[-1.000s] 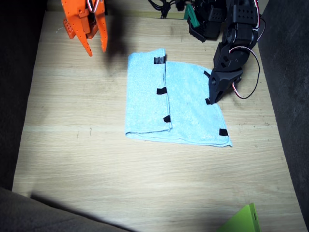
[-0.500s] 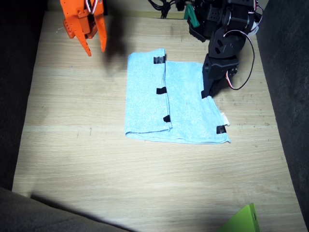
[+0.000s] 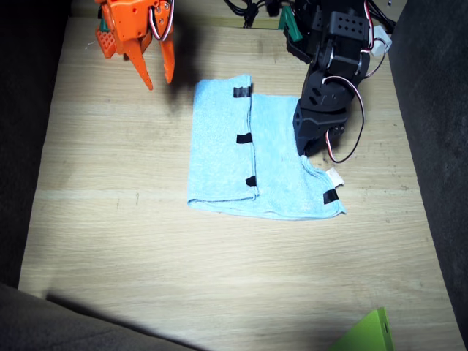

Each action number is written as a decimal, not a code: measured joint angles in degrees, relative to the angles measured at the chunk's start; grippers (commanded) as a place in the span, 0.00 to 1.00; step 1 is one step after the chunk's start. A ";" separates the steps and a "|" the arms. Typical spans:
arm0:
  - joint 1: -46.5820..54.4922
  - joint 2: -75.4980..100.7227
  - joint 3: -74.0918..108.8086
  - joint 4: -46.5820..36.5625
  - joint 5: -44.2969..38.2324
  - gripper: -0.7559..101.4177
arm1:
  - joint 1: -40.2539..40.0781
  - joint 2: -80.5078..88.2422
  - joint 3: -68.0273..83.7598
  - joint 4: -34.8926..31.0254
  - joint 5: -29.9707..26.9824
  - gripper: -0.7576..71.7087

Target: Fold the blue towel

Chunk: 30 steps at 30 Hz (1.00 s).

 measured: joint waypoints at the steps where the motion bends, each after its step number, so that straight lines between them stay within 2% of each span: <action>1: -0.35 0.00 -1.41 0.70 0.00 0.00 | -0.18 0.35 0.00 0.00 0.00 0.27; 16: -10.46 -5.71 -23.12 14.68 1.49 0.00 | -2.11 3.69 11.69 -3.69 0.26 0.27; 22: -15.91 -7.03 -29.18 16.08 3.52 0.00 | -2.02 4.39 19.51 -7.65 0.26 0.27; 30: -19.78 -7.12 -33.05 16.70 6.33 0.00 | -2.02 8.79 20.04 -7.65 0.26 0.27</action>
